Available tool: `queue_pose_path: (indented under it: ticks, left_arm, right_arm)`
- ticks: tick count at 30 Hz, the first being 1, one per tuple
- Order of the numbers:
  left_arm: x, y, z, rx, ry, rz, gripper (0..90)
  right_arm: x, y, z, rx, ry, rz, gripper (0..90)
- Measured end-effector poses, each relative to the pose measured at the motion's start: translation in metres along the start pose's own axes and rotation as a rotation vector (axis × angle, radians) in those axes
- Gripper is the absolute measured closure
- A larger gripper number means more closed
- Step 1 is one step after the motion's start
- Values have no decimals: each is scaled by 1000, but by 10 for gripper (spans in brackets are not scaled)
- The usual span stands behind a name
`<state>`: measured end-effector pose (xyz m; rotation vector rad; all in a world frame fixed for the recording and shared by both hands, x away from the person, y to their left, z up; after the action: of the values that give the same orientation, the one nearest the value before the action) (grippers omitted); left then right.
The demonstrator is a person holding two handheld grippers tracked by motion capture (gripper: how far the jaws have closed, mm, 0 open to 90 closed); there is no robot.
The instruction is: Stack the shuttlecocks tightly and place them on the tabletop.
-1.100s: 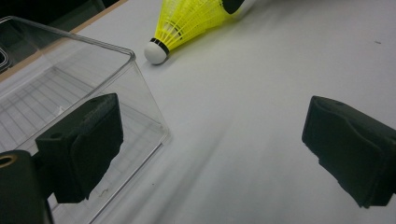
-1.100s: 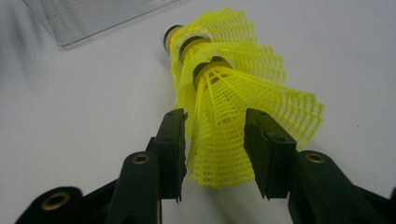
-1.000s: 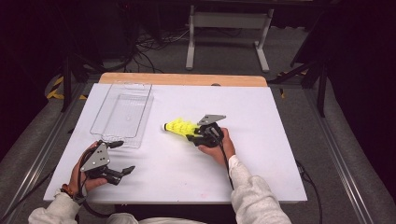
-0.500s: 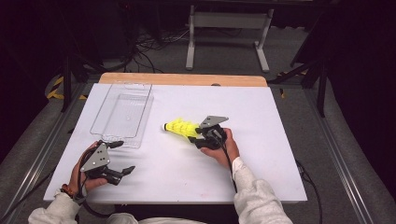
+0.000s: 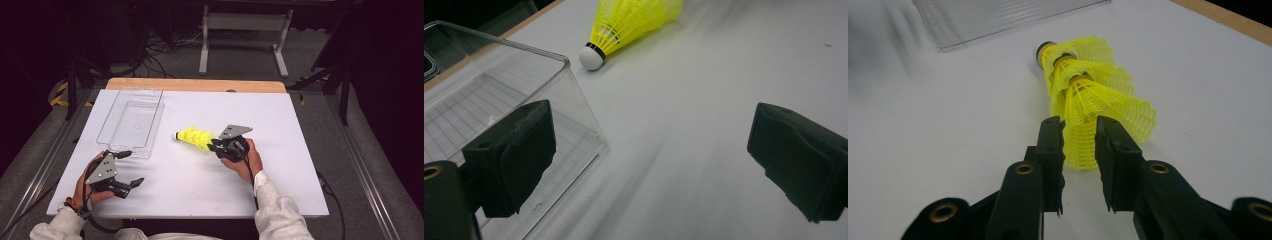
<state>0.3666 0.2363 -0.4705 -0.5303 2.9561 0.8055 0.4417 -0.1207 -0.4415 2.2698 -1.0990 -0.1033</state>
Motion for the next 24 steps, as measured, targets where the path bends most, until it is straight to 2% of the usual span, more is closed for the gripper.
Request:
queue_pose_path:
  ticks: [8,10,16,24]
  left_arm:
    - [0,-1,0,-3,-4,2,64]
    - [0,-1,0,-5,-3,4,64]
    - [0,-2,0,-7,0,6,64]
    - [0,-3,1,-10,1,7,64]
  right_arm:
    - [-9,-12,5,-55,44,12,734]
    - [-10,-16,7,-66,41,5,746]
    - [-13,-25,10,-91,60,16,868]
    - [-16,-27,4,-73,90,22,900]
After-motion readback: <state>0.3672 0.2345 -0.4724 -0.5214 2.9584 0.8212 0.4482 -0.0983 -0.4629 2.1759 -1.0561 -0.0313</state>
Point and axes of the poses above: each handheld gripper's, and its own axes: y roughly backward along the jaws, z roughly out of its underside, x roughly to its right, the point moved 3 cm from there along -y, roughly forward along the jaws, and after that the axes turned 13 degrees about z, right-handed, at the moved point
